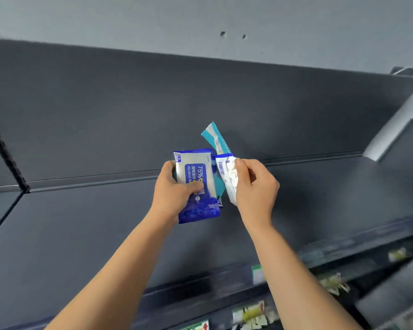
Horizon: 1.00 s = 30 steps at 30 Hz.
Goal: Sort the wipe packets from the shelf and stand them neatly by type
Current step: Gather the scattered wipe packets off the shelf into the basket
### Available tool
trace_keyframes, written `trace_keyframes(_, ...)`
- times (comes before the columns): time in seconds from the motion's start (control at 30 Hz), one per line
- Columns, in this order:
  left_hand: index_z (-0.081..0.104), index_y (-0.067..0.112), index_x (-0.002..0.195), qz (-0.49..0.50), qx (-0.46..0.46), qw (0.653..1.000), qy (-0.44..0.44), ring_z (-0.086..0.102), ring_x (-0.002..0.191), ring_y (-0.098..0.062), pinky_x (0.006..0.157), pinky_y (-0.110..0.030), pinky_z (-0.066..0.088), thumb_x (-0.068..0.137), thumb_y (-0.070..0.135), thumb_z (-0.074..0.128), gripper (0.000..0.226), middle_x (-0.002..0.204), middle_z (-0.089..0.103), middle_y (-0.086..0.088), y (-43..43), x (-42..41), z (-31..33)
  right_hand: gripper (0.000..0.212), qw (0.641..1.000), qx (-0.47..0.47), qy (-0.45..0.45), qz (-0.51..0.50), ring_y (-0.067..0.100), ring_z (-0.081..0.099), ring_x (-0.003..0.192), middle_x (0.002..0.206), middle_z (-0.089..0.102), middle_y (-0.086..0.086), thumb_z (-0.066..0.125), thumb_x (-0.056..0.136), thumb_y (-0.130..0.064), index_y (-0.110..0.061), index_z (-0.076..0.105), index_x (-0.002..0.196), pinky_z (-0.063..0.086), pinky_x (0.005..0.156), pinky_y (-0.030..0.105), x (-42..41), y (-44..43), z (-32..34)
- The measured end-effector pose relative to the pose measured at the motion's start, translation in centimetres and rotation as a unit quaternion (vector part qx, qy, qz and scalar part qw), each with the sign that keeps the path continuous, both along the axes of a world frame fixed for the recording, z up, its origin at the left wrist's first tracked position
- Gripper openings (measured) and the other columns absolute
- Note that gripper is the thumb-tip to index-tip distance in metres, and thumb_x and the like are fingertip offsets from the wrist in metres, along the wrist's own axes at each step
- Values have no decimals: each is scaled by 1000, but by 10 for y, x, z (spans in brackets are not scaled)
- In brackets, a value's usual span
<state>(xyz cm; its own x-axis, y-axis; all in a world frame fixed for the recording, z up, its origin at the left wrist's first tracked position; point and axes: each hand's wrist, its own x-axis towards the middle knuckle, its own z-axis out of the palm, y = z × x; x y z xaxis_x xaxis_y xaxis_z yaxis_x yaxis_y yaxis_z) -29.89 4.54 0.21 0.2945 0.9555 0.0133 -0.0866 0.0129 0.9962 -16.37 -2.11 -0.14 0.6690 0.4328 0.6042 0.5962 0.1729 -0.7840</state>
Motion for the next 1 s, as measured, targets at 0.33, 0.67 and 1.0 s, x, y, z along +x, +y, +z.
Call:
trace_keyframes(0.33, 52, 21, 106, -174, 45, 983, -23, 70, 88, -17, 79, -48, 58, 75, 0, 77, 44, 100, 70, 2, -187, 139, -8, 21, 982, 47, -31, -180, 1, 61, 70, 78, 68, -9, 57, 91, -26, -11, 71, 86, 47, 63, 18, 99, -228, -7)
trace_keyframes(0.67, 52, 33, 100, -368, 51, 928, 15, 68, 89, -15, 82, -48, 57, 73, 1, 79, 50, 100, 69, 6, -378, 230, -46, 29, 921, 1, -42, -387, 11, 61, 70, 79, 69, 0, 54, 90, -32, -8, 71, 88, 51, 65, 30, 142, -441, -45)
trace_keyframes(1.0, 52, 26, 105, -557, 66, 825, 65, 66, 91, -15, 84, -46, 56, 72, 1, 78, 49, 100, 68, 6, -518, 271, -88, 13, 816, -68, 52, -572, 2, 54, 70, 78, 65, -7, 61, 93, -17, -10, 72, 91, 39, 63, 6, 120, -588, -84)
